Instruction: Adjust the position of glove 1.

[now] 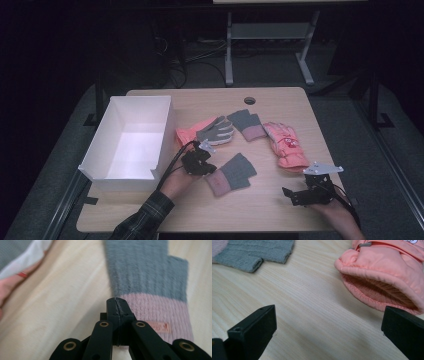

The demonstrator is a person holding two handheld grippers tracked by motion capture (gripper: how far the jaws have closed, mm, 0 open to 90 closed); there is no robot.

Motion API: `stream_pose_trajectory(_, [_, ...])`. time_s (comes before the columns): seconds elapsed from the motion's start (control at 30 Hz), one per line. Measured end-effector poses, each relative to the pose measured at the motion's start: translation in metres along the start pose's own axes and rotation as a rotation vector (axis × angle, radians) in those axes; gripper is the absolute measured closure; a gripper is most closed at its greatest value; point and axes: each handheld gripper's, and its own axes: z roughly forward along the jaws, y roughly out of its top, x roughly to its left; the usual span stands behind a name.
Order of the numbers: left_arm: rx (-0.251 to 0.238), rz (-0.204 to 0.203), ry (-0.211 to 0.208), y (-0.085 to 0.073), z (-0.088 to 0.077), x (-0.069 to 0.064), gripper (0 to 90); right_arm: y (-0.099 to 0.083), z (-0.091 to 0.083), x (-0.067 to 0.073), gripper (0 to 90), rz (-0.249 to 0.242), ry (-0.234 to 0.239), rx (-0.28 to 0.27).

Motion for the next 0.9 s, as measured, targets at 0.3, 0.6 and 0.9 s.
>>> stream_pose_trajectory(0.3, [-0.006, 0.014, -0.074, -0.009, -0.001, -0.023, 89.6, 0.000, 0.000, 0.001, 0.0, 0.001, -0.001, 0.002])
stream_pose_trajectory(0.6, [0.001, 0.042, -0.133, -0.011, 0.002, -0.040, 89.6, 0.001, 0.000, 0.001, 0.0, 0.001, 0.000, 0.001])
stream_pose_trajectory(0.9, [-0.004, 0.109, -0.183, -0.002, 0.014, -0.061, 89.5, 0.002, 0.000, 0.003, 0.0, 0.001, 0.008, 0.012])
